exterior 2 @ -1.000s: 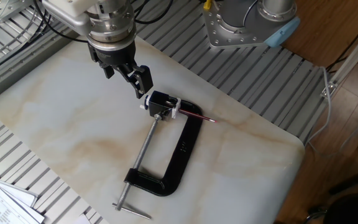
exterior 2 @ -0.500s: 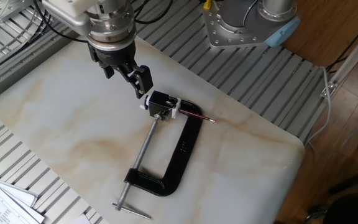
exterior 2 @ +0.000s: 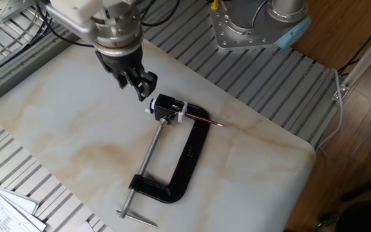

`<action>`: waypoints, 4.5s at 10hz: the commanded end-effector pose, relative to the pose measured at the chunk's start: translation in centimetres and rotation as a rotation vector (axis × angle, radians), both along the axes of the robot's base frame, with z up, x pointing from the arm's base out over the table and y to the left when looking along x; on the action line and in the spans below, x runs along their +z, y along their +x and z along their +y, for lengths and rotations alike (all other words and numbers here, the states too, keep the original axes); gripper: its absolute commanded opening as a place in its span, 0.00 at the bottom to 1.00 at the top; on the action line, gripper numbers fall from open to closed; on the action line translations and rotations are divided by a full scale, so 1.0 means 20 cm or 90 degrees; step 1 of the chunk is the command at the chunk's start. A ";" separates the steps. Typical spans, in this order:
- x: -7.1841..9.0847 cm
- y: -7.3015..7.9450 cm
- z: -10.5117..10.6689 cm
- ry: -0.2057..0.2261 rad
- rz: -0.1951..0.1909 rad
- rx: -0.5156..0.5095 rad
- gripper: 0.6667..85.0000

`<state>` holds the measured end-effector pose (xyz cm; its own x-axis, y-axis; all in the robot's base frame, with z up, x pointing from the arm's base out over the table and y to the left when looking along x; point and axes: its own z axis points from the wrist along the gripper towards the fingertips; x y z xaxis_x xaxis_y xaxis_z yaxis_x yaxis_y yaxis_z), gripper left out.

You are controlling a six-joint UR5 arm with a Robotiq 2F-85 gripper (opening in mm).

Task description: Sharpen the pencil with a pencil sharpener

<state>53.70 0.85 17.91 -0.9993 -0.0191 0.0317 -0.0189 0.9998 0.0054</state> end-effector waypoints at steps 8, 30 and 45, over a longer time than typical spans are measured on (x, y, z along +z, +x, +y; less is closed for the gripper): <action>0.01 -0.06 0.10 0.039 0.013 -0.022 0.01; -0.18 -0.11 -0.12 0.078 -0.048 0.677 0.44; -0.19 -0.12 -0.19 0.083 -0.066 0.907 0.57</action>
